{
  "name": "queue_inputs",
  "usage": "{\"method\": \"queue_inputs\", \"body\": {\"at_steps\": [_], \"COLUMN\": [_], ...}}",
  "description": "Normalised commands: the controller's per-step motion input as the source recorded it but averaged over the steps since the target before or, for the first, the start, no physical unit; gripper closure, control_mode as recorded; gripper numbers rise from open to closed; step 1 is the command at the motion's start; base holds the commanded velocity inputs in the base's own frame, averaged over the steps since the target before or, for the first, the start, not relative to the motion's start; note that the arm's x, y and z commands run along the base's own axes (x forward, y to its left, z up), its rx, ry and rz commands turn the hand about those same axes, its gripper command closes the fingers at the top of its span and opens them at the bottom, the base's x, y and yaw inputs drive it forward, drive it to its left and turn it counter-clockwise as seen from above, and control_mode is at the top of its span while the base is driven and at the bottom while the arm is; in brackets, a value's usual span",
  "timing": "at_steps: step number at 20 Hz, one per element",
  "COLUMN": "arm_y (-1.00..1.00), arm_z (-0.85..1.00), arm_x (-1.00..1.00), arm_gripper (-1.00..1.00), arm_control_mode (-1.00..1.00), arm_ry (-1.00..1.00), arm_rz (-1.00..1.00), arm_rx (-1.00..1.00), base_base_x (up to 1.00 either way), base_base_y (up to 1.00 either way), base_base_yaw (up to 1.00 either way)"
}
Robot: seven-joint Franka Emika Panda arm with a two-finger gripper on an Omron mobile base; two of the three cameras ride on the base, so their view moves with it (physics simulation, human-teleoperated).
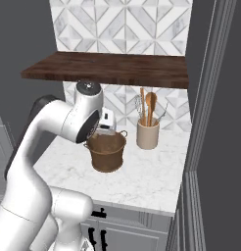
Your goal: Open the cabinet, pick up the bread from the cabinet and place it in the basket. Then move the basket to the dining counter.
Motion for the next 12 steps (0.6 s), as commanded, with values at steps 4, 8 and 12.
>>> {"method": "queue_inputs", "body": {"at_steps": [4, 8, 12], "arm_y": [0.03, 0.03, 0.0], "arm_z": [-0.82, -0.59, -0.46], "arm_x": [0.51, 0.84, 0.98], "arm_gripper": [1.0, 1.0, 1.0], "arm_control_mode": [-1.0, -1.0, -1.0], "arm_ry": [0.05, 0.0, 0.0], "arm_rz": [0.0, 0.0, 0.0], "arm_rx": [-0.07, -0.02, 0.0], "base_base_x": [0.0, 0.0, 0.0], "base_base_y": [0.0, 0.0, 0.0], "base_base_yaw": [0.0, 0.0, 0.0]}}
